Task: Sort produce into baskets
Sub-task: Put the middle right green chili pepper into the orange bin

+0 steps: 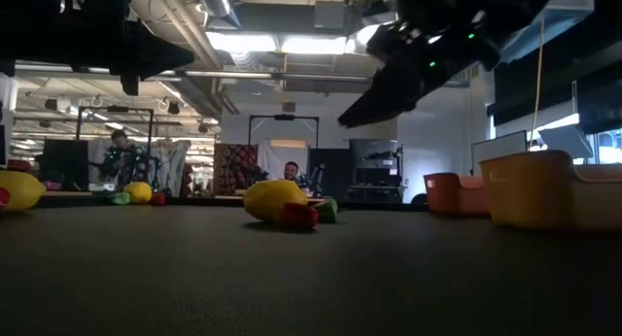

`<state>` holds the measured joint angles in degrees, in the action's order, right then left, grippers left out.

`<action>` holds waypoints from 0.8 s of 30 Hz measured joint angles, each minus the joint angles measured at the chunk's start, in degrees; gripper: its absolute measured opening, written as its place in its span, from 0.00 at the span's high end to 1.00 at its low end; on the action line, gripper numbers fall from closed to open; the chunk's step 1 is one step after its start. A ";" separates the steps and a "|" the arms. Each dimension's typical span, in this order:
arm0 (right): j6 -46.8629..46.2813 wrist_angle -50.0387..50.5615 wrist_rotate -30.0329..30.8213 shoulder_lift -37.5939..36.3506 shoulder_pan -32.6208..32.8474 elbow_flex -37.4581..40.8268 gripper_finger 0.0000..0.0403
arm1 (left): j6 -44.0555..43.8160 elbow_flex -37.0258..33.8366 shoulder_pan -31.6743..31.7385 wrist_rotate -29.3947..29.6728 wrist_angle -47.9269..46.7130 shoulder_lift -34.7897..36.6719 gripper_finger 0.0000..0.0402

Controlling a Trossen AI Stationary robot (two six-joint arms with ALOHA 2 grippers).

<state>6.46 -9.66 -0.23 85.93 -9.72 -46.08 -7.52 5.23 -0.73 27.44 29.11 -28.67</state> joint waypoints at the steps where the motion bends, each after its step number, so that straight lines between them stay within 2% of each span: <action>1: -0.06 0.00 -0.65 1.60 0.01 -0.78 0.31 | 0.01 0.00 0.00 0.00 0.07 0.00 0.99; 13: -2.14 0.10 -7.74 9.65 -0.01 -2.13 0.36 | 0.02 0.00 0.00 0.00 -0.16 0.00 0.99; 20: -2.15 -2.13 -7.90 14.64 -0.01 -2.10 0.41 | 0.02 0.00 0.00 0.00 -0.17 0.00 0.99; 24: -3.26 -5.29 -5.77 16.99 -0.01 -2.10 0.43 | -0.04 0.00 0.00 0.00 -0.17 0.00 0.99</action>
<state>3.20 -14.95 -6.00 102.92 -9.74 -48.18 -7.56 5.23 -0.73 27.44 28.95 -28.67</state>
